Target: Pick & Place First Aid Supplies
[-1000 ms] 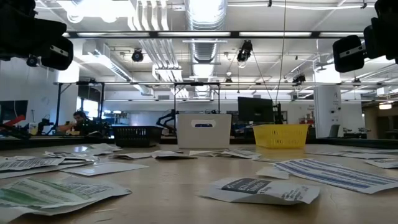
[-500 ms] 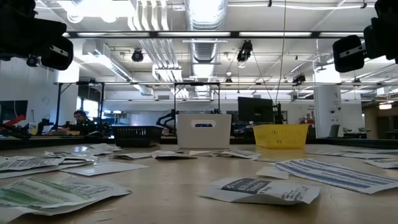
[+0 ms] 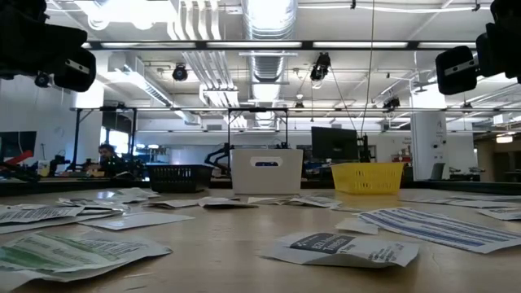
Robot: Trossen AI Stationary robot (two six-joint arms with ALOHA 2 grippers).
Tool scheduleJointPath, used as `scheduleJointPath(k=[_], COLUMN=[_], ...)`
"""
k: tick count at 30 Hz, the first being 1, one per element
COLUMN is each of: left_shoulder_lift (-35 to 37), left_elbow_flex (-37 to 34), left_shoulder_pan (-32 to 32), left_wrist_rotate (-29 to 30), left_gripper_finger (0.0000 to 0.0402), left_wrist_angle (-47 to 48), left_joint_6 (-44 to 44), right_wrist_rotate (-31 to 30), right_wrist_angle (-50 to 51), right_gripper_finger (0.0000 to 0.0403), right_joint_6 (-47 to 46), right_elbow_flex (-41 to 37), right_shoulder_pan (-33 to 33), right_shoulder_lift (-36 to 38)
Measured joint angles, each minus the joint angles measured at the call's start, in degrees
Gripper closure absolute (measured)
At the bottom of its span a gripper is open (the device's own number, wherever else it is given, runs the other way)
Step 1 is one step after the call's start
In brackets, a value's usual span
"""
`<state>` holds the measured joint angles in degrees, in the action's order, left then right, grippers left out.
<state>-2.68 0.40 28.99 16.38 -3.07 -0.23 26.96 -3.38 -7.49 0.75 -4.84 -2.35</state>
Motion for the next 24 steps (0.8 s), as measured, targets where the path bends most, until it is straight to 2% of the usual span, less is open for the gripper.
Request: scheduleJointPath(k=[9,17,24], left_shoulder_lift=[0.0,0.0,0.0], left_elbow_flex=[0.0,0.0,0.0], left_shoulder_pan=[0.0,0.0,0.0], left_wrist_rotate=[0.0,0.2,0.2], left_gripper_finger=[0.0401,0.0401,0.0401], left_wrist_angle=[0.0,-0.5,-1.8], left_joint_6=[0.0,2.7,1.7], right_wrist_rotate=[0.0,0.0,0.0], right_wrist_angle=[0.0,-0.1,-0.2], right_gripper_finger=[0.0376,0.0376,0.0376], right_joint_6=[0.2,13.0,14.3], right_elbow_flex=[0.0,0.0,0.0], right_shoulder_pan=[0.0,0.0,0.0], right_shoulder_lift=[0.0,0.0,0.0])
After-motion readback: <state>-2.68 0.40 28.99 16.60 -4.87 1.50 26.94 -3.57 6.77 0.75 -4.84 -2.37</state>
